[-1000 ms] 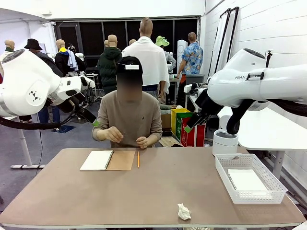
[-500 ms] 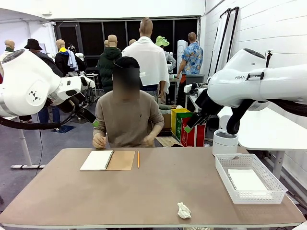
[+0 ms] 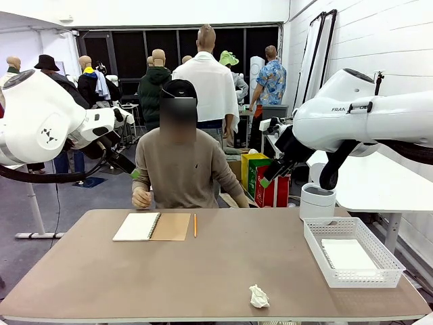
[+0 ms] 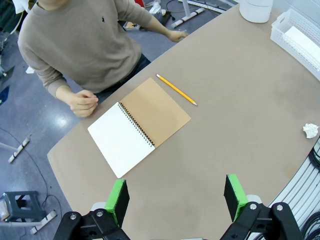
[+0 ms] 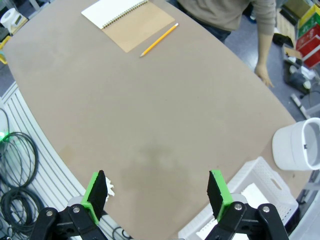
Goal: Sort the paper based on its condition.
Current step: If a person hands you a paper, place it in the Organizing basket , and if it's crumpled, put it in the Trash can.
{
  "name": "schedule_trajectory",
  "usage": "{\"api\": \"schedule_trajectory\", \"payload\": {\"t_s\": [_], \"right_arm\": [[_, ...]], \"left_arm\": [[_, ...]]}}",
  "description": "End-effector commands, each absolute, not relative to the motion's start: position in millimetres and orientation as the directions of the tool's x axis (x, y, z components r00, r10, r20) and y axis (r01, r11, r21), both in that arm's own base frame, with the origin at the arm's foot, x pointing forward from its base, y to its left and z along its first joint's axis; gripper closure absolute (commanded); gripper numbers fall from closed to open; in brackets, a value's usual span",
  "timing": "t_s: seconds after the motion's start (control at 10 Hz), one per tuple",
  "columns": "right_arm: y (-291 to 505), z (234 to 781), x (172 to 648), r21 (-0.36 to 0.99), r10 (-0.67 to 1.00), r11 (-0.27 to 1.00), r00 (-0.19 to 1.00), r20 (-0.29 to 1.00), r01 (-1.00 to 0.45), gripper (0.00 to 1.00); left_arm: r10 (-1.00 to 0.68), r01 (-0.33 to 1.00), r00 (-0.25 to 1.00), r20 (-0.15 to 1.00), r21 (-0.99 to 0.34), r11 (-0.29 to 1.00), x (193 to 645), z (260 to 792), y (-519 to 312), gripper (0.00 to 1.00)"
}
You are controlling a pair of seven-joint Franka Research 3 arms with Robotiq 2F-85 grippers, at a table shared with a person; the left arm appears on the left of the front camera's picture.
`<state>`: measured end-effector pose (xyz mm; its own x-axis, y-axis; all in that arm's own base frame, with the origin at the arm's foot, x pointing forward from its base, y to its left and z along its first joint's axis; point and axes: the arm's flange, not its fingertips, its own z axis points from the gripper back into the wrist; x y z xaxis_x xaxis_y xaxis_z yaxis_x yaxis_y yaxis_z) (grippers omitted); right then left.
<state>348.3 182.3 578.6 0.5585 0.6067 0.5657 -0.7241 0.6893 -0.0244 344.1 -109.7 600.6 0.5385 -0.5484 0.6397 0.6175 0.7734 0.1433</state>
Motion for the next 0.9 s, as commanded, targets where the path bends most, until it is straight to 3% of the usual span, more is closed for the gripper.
{"api": "schedule_trajectory", "payload": {"t_s": [0.0,0.4,0.8], "right_arm": [[183,578,347,-0.024,0.610,0.690,0.564,0.557,-0.724,0.00],[182,579,348,-0.024,0.607,0.689,0.558,0.566,-0.724,0.00],[201,553,331,-0.006,0.660,0.670,0.592,0.462,-0.742,0.00]], "left_arm": [[-0.546,0.622,0.531,0.648,0.140,0.771,345,601,-109,0.00],[-0.546,0.622,0.531,0.648,0.140,0.771,345,601,-109,0.00],[-0.546,0.622,0.531,0.648,0.140,0.771,345,601,-109,0.00]]}}
